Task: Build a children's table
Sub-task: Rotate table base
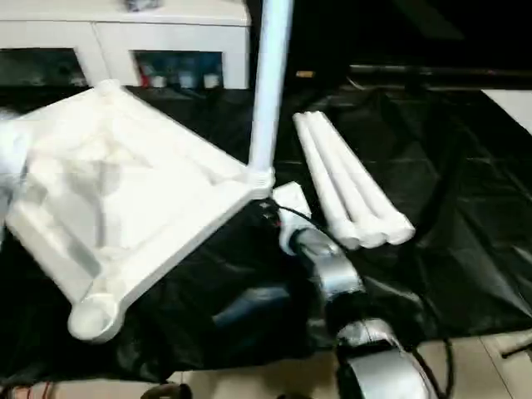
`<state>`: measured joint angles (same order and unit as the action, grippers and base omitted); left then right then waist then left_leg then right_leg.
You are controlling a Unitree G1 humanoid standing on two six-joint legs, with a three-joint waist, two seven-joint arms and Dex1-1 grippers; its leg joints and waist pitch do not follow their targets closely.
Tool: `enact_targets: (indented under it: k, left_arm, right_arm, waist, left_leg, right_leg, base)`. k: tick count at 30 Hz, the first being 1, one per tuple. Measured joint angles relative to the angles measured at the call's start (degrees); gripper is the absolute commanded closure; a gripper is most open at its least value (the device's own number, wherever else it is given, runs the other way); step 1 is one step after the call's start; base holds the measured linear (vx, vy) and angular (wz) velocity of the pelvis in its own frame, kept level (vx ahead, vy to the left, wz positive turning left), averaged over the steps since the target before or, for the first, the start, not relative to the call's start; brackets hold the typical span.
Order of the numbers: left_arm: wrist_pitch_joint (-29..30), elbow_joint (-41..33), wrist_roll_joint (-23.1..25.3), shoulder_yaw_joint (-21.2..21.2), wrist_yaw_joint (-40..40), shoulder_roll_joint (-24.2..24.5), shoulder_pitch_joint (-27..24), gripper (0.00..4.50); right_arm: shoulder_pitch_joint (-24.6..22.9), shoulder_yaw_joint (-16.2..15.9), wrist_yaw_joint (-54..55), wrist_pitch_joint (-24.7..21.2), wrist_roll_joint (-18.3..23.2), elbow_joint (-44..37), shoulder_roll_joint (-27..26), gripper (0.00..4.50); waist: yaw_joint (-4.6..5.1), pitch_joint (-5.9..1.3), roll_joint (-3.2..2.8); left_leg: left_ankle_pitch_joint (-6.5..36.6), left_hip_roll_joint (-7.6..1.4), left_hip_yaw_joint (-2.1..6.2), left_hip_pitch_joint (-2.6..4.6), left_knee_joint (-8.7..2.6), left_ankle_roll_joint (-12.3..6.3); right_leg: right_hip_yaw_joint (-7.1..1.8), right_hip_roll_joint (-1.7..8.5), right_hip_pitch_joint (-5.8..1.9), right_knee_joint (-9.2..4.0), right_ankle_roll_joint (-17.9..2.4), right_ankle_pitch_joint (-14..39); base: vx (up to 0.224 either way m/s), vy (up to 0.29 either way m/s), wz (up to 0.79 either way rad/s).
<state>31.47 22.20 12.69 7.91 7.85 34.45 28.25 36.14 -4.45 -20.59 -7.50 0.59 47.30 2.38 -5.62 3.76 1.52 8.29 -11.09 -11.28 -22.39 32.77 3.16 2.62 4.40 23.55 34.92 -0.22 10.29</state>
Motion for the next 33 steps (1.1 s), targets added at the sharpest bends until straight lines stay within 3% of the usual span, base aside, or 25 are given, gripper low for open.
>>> enact_targets:
  k: [2,3,8,9,13,17,20,24,33]
  left_arm:
    - [2.41,-2.6,-0.13,-0.67,2.49,0.62,-2.02,3.91]
    - [3.98,-4.33,-0.6,-1.38,4.28,0.87,-3.22,4.01]
    - [9.71,-7.96,-2.91,-5.59,11.77,1.54,-6.57,4.38]
    - [11.02,-9.12,-3.14,-6.74,13.75,2.11,-7.18,4.48]
    - [14.75,-12.31,-4.07,-10.19,19.81,4.45,-8.62,4.5]
    - [18.65,-19.36,-6.02,-14.85,28.94,10.6,-10.91,4.5]
    - [18.27,-22.15,-6.96,-15.79,33.24,12.32,-12.21,4.5]
    - [15.69,-27.95,-11.83,-17.0,41.84,15.03,-15.46,4.5]
    - [14.72,-34.53,-20.4,-19.29,51.62,12.44,-17.04,4.5]
  right_arm:
    - [1.02,-0.02,-0.25,0.13,0.02,0.98,-0.84,0.53]
    - [1.8,0.0,-0.64,0.21,0.07,1.97,-0.98,0.82]
    - [3.9,0.13,-1.2,0.74,0.84,5.84,-1.36,1.07]
    - [4.71,0.13,-1.3,0.82,0.87,7.04,-1.58,1.3]
    - [6.68,0.12,-2.0,1.47,0.76,10.02,-2.05,1.66]
    - [8.08,0.13,-2.19,2.05,0.76,12.98,-2.57,1.98]
    - [8.53,0.14,-2.22,2.74,0.76,14.18,-2.88,2.18]
    - [9.05,0.45,-2.17,3.58,0.76,16.02,-2.83,2.49]
    - [9.7,0.78,-2.38,4.9,0.73,18.35,-2.59,3.2]
  waist:
    - [-0.11,-0.04,0.07]
    - [-0.17,-0.04,0.08]
    - [-0.13,-0.05,0.11]
    - [0.03,-0.05,0.1]
    - [0.46,-0.05,0.11]
    - [0.75,-0.06,0.08]
    - [0.7,-0.05,0.06]
    - [0.47,-0.05,0.06]
    - [0.64,-0.07,0.1]
  left_leg:
    - [0.0,0.03,-0.01,0.04,0.04,0.0]
    - [0.0,0.05,-0.01,0.04,0.06,0.0]
    - [0.0,0.05,0.0,0.04,0.12,0.0]
    - [0.0,0.05,0.01,0.04,0.12,0.0]
    - [0.0,0.01,0.06,0.06,0.11,0.0]
    - [0.0,0.04,0.06,0.17,0.11,0.0]
    - [0.01,0.04,0.05,0.17,0.09,0.01]
    - [0.02,0.06,0.03,0.22,0.08,0.02]
    - [0.01,0.09,0.02,0.29,0.2,0.02]
  right_leg:
    - [-0.07,0.03,-0.03,0.0,-0.04,-0.03]
    - [-0.07,0.05,-0.06,0.0,-0.04,-0.03]
    - [-0.07,0.05,-0.04,0.05,-0.14,-0.11]
    - [-0.06,0.05,-0.02,0.08,-0.15,-0.13]
    - [-0.03,0.01,0.0,0.14,-0.15,-0.13]
    - [-0.09,0.01,-0.01,0.11,-0.14,-0.11]
    - [-0.1,0.01,0.0,0.1,-0.12,-0.1]
    - [-0.13,0.01,-0.05,0.09,-0.12,-0.1]
    - [-0.22,0.02,-0.12,0.12,-0.14,-0.12]
  base:
    - [0.0,0.0,0.0]
    - [0.0,0.0,0.0]
    - [0.0,0.0,0.0]
    - [0.0,0.0,0.0]
    - [0.0,0.0,0.0]
    - [0.0,0.0,0.0]
    - [0.0,0.0,0.0]
    - [0.0,0.0,0.0]
    - [0.0,0.0,0.0]
